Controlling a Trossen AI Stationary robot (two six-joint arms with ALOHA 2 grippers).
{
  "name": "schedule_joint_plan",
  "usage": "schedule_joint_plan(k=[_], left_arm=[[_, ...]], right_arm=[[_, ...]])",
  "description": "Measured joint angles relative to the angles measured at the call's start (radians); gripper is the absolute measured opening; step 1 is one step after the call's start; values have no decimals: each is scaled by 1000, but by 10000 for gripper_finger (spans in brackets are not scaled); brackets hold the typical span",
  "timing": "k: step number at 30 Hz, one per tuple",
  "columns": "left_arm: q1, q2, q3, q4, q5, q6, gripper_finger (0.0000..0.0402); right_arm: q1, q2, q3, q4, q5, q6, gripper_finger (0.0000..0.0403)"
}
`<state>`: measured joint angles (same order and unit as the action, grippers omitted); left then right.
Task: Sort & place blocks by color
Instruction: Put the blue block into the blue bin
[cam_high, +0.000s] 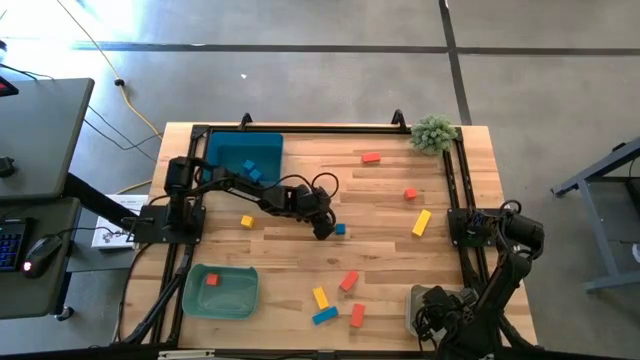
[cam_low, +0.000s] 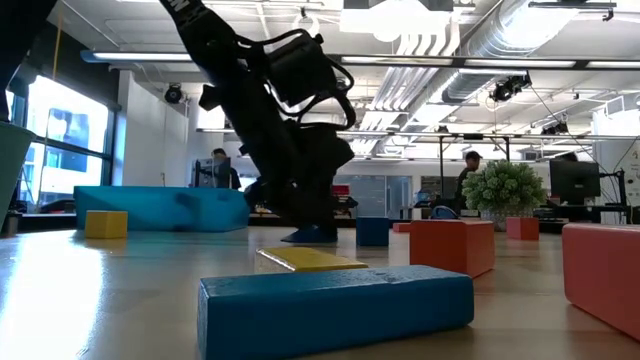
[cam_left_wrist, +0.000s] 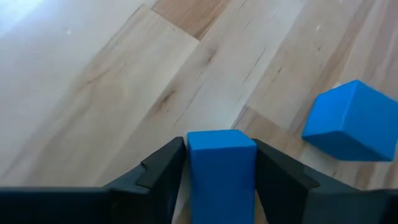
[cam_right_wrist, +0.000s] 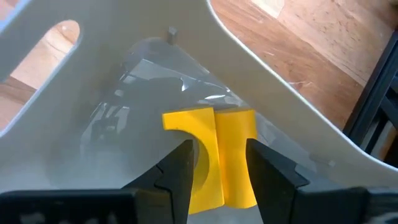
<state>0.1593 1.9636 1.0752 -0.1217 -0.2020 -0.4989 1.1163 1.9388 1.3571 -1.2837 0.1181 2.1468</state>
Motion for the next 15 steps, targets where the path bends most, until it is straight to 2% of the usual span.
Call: schedule_joint_plan(k=[6,10,15], left_arm=[[0,-1,-1,-5,-16,40,108],[1,-2,-2,-5,-1,50,106],[6,-17,-4,-13,85,66,106]], right_arm=[[-11,0,0,-11,0,0,135],[-25,0,0,-10,0,0,135],[-48,-4,3,6,-8,0,135]])
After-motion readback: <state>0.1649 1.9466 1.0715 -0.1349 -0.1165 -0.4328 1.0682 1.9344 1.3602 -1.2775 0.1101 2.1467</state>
